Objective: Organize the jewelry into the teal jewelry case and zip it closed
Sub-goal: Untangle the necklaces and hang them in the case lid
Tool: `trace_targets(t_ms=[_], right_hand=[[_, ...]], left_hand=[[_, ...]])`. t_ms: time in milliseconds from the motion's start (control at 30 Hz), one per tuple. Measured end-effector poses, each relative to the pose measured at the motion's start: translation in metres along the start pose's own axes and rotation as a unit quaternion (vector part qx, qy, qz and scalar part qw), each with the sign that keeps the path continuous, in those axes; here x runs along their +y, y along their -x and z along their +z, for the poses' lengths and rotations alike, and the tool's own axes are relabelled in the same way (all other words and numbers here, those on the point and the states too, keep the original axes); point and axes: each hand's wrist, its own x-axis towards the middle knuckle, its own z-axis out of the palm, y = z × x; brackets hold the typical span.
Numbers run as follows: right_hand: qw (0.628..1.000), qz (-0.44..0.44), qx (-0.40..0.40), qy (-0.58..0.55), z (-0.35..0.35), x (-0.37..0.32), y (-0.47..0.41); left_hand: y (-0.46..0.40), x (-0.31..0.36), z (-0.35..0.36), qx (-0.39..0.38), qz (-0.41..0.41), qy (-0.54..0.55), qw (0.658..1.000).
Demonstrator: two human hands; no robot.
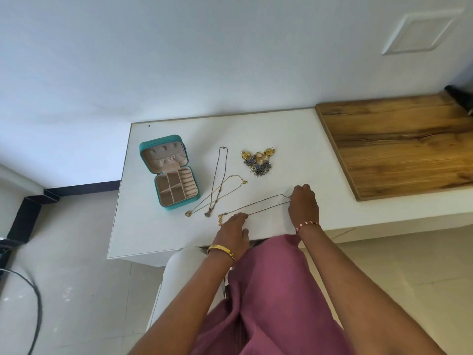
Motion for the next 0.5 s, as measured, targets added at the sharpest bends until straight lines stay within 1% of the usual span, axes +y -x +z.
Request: trace_targets(t_ms=[67,200,367,433,500], right_hand=[[1.000,-0.003,0.000,-0.005,0.000,0.002,0.000],[0.998,-0.017,0.026,-0.045,-0.001,0.013,0.005],[0.997,-0.061,0.040,-0.009,0.002,0.016,0.008],[0.998,-0.056,0.029,0.018,0.006,0.013,0.006],[0.999,-0.028,0.034,-0.005,0.008,0.012,0.004]], left_hand=[[0.002,-0.001,-0.001,-0.006,-0.003,-0.005,1.000],[0.002,-0.003,-0.001,-0.011,0.008,-0.010,1.000],[0.002,-0.010,0.003,-0.004,0.015,0.011,1.000],[0.003,-0.013,0.004,-0.004,0.017,0.019,1.000],[0.002,-0.014,0.005,-0.005,0.017,0.022,1.000]])
